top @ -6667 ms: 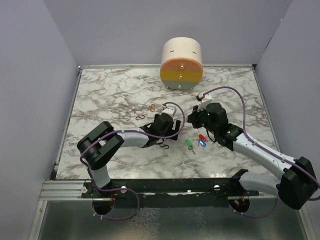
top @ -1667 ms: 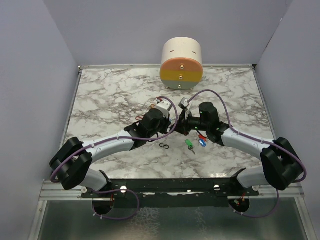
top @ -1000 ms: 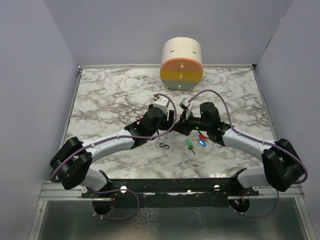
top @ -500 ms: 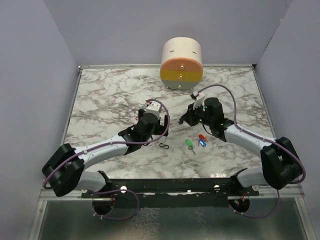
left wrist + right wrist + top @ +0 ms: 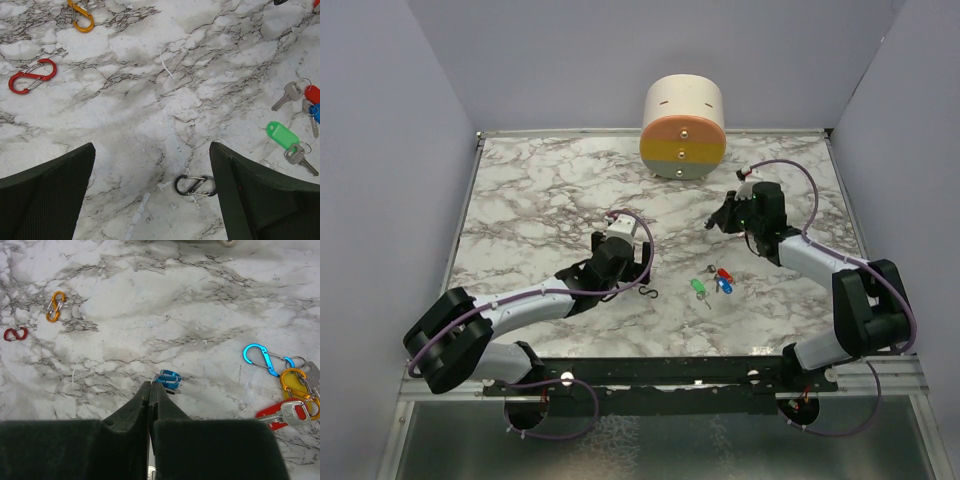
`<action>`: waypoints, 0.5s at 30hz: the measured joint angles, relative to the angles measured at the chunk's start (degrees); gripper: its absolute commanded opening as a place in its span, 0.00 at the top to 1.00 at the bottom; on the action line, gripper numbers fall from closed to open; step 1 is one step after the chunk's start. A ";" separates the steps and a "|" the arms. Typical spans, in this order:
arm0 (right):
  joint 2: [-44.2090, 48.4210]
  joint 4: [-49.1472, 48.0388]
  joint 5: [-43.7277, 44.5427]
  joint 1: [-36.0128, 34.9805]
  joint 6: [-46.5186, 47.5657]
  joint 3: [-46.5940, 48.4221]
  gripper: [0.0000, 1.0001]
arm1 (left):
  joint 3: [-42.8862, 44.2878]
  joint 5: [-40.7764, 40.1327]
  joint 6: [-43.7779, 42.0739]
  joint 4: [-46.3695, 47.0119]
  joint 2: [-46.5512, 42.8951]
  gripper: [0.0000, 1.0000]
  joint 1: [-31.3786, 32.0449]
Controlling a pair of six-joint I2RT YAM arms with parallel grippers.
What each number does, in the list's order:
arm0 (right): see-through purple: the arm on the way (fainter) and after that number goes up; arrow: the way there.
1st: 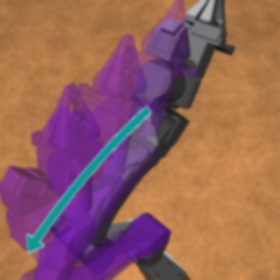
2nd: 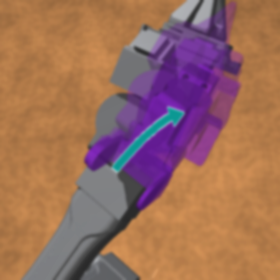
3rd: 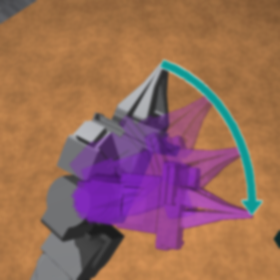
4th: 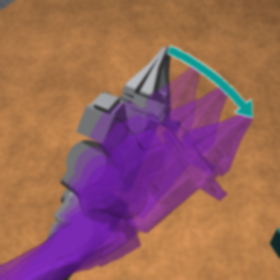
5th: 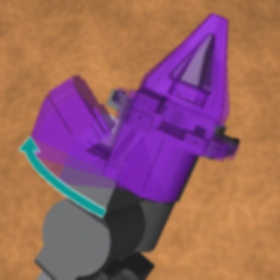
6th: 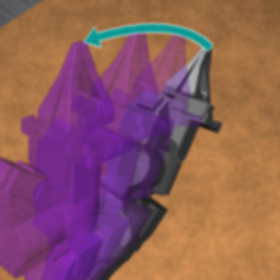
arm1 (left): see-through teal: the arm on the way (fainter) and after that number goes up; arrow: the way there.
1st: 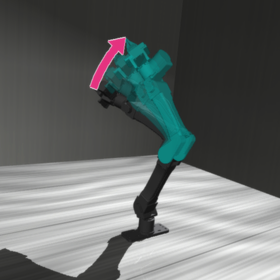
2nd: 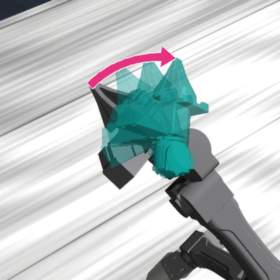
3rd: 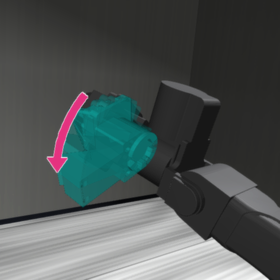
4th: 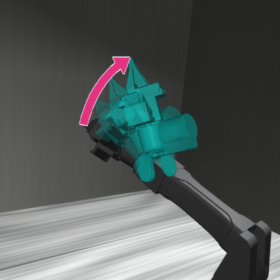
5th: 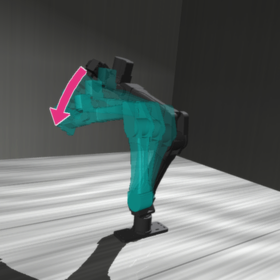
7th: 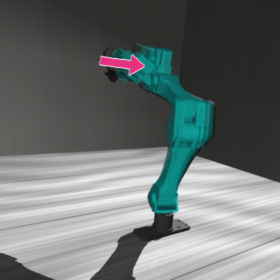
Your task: Put the keys on the keyring
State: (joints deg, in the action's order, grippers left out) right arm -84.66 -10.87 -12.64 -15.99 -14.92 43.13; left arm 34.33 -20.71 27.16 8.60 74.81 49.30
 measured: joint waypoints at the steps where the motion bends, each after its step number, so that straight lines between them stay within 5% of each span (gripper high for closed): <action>1: -0.37 -0.02 0.02 0.39 -0.15 0.00 0.99 | -0.07 0.02 0.13 0.07 -0.07 0.01 0.00; 7: -2.27 -0.50 1.14 1.88 -1.36 0.00 0.97 | -0.13 0.04 0.37 0.74 -0.57 0.01 0.00; 12: -2.60 -0.72 3.45 2.23 -2.45 0.00 0.65 | -0.13 0.07 0.37 0.87 -0.57 0.01 0.00; 15: -2.19 -0.59 5.16 2.23 -3.04 -0.04 0.59 | -0.13 0.07 0.37 0.94 -0.57 0.01 0.00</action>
State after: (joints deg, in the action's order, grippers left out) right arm -86.85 -11.46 -7.49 -13.76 -17.96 43.09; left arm 34.20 -20.64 27.53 9.54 74.24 49.30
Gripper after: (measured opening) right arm 0.366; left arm 0.991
